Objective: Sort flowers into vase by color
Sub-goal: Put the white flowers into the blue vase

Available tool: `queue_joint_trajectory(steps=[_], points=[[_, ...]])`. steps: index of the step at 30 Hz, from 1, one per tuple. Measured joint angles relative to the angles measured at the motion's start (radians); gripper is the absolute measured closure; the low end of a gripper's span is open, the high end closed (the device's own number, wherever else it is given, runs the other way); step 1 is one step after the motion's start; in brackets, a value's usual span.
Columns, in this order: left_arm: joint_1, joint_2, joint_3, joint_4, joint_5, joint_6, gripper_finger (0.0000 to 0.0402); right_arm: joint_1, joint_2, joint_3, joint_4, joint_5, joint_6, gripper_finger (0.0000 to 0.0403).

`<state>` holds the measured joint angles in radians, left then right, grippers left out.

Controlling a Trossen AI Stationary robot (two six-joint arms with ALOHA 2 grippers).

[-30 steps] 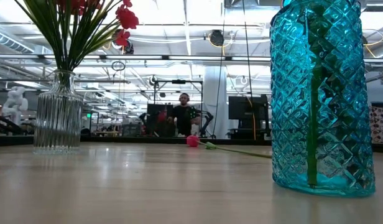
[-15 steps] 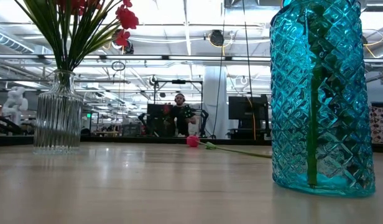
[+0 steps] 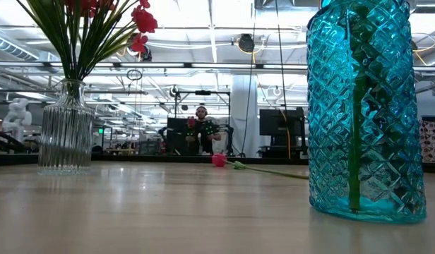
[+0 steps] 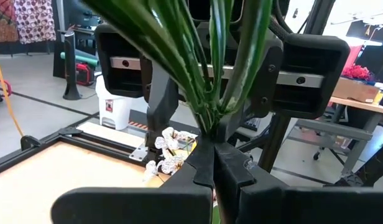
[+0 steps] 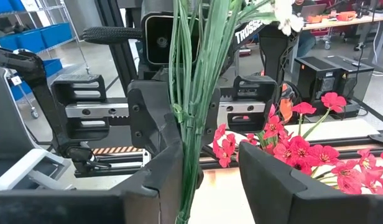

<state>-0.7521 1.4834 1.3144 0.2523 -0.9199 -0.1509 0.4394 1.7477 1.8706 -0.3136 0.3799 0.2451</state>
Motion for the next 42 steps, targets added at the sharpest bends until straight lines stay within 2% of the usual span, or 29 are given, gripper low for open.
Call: queue_joint_trajectory(steps=[3,6,11,13,20,25,30,36,42], points=[[0.000,0.000,0.000,0.000,0.000,0.000,0.0401,-0.005,0.000,0.000,0.002,-0.009,-0.002,0.0258],[0.001,0.000,0.000,0.000,0.002,0.000,0.0401,-0.014,0.001,0.000,0.005,-0.043,-0.002,0.0278],[0.001,0.000,-0.001,-0.008,-0.001,0.001,0.0401,-0.021,0.014,0.000,0.012,-0.059,-0.004,0.0368],[0.001,0.000,-0.002,-0.016,0.000,0.001,0.0401,-0.021,0.016,0.000,0.011,-0.073,-0.019,0.0391],[0.000,-0.002,-0.001,-0.013,0.008,0.002,0.0401,-0.021,0.005,-0.004,0.075,-0.049,-0.056,0.0398],[-0.006,-0.002,-0.001,-0.013,0.010,0.003,0.0401,0.008,-0.053,-0.004,0.078,0.119,-0.087,0.0400],[-0.016,-0.002,-0.001,-0.016,0.006,0.003,0.0401,0.097,-0.109,-0.003,0.048,0.298,-0.113,0.0401],[-0.036,-0.002,-0.001,-0.020,0.002,0.002,0.0401,0.271,-0.131,-0.003,0.040,0.597,-0.098,0.0402],[-0.063,-0.002,-0.001,-0.034,0.003,0.002,0.0401,0.437,-0.080,-0.028,0.050,0.892,0.014,0.0402]])
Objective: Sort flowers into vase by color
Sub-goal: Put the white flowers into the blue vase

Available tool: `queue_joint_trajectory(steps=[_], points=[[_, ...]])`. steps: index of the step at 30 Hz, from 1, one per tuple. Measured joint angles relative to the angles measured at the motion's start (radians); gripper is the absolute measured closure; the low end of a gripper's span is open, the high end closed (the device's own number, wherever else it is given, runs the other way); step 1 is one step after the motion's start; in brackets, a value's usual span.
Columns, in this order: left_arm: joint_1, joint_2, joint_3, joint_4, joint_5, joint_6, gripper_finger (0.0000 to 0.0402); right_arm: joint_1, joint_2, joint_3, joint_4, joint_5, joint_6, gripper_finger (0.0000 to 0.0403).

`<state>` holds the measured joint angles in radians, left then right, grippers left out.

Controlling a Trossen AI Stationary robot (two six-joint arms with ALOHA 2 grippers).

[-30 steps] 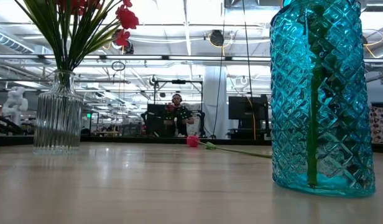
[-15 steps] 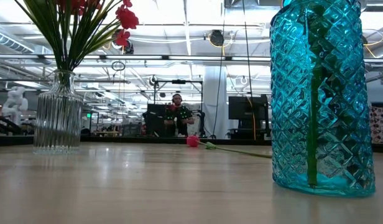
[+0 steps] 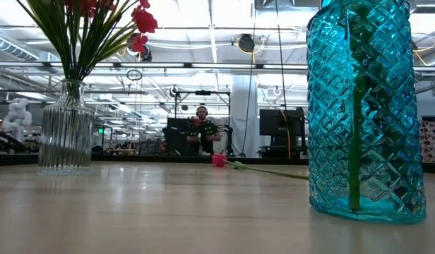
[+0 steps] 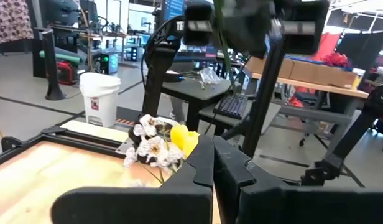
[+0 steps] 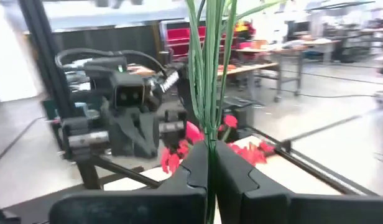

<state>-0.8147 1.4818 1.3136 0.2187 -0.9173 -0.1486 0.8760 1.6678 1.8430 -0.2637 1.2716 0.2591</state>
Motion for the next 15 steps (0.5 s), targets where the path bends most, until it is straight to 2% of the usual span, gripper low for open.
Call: queue_joint_trajectory(steps=[7,15], points=[[-0.023,0.000,0.000,-0.006,0.000,0.000,0.0401,0.122,0.148,-0.009,-0.001,0.277,0.188,0.0403],[-0.026,0.000,0.000,-0.020,0.000,-0.002,0.0401,0.147,0.254,-0.009,-0.141,0.293,0.378,0.0403]])
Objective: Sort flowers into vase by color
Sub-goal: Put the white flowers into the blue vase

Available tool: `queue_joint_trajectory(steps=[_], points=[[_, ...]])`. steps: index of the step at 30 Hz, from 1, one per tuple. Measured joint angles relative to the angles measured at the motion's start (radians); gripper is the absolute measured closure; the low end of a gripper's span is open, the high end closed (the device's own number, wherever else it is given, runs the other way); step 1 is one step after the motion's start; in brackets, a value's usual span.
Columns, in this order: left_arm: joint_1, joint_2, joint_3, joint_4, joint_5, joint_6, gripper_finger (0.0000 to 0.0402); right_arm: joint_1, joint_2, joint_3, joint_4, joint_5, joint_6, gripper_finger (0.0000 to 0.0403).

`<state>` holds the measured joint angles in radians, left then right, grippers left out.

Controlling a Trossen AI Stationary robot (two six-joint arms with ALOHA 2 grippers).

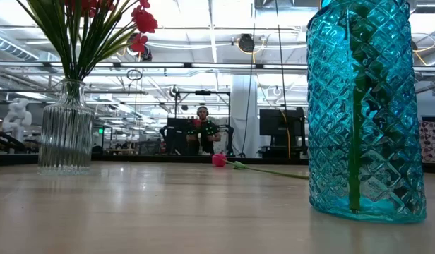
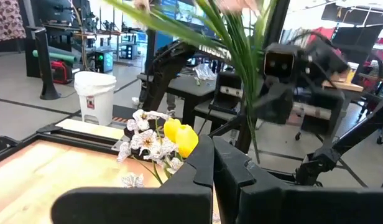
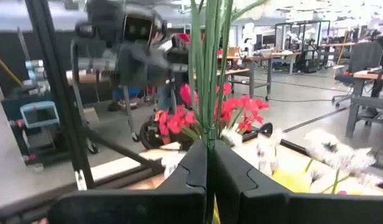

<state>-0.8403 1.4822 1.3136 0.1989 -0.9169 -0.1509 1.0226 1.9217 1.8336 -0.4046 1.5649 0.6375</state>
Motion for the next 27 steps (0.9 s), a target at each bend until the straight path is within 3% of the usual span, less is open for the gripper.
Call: queue_joint_trajectory(steps=[6,13,16,22,27], points=[[0.000,0.000,0.000,-0.006,0.001,0.000,0.0401,0.018,0.038,0.000,-0.189,-0.029,0.171,0.0402],[-0.019,0.000,0.000,0.001,0.050,-0.012,0.0401,0.056,0.059,0.001,-0.700,0.005,0.766,0.0402],[-0.026,0.000,0.000,0.000,0.052,-0.037,0.0401,0.059,0.058,0.001,-0.810,0.006,0.910,0.0402],[-0.031,0.000,0.000,-0.006,0.052,-0.052,0.0401,0.057,0.058,0.001,-0.730,-0.010,0.840,0.0402],[-0.031,0.000,0.000,-0.006,0.051,-0.049,0.0401,0.050,0.058,0.001,-0.532,-0.160,0.584,0.0402]])
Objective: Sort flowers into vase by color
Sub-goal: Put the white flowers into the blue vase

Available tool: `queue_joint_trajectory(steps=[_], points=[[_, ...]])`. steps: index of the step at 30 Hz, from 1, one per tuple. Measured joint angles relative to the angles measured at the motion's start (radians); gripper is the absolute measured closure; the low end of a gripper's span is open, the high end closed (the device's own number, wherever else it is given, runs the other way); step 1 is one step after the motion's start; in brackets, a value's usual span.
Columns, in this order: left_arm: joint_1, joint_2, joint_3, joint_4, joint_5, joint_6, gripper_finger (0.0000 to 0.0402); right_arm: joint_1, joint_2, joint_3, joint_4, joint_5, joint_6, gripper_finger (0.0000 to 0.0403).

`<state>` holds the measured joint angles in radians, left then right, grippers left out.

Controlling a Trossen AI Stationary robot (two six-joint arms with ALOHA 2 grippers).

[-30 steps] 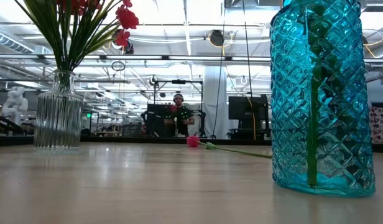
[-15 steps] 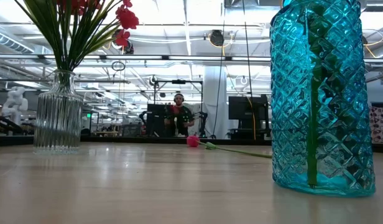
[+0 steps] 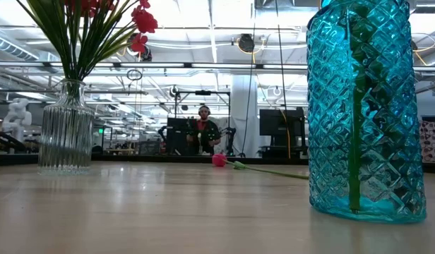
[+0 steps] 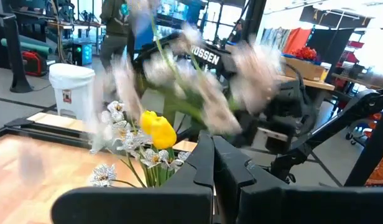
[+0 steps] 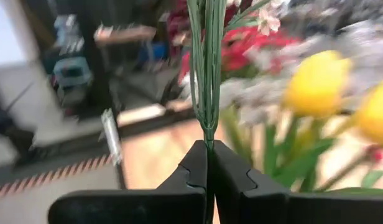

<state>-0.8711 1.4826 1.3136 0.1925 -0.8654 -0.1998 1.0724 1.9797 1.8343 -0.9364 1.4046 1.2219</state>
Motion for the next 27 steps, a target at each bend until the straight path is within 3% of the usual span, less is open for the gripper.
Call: queue_joint_trajectory(steps=[7,10,16,20,27], points=[[0.001,0.000,0.000,0.000,0.000,0.001,0.0401,-0.064,0.001,0.000,0.615,-0.339,-0.727,0.0402],[0.001,0.000,0.000,-0.001,0.000,-0.001,0.0401,-0.097,0.003,-0.019,0.826,-0.462,-0.944,0.0402],[-0.003,0.001,0.000,0.000,-0.001,-0.002,0.0401,-0.149,0.002,-0.224,1.401,-0.659,-1.229,0.0402],[-0.010,0.001,0.000,0.000,-0.001,-0.002,0.0401,-0.170,-0.053,-0.449,1.749,-0.750,-1.324,0.0402],[-0.020,0.001,0.000,-0.001,-0.002,-0.003,0.0401,-0.170,-0.243,-0.844,2.176,-0.809,-1.454,0.0402]])
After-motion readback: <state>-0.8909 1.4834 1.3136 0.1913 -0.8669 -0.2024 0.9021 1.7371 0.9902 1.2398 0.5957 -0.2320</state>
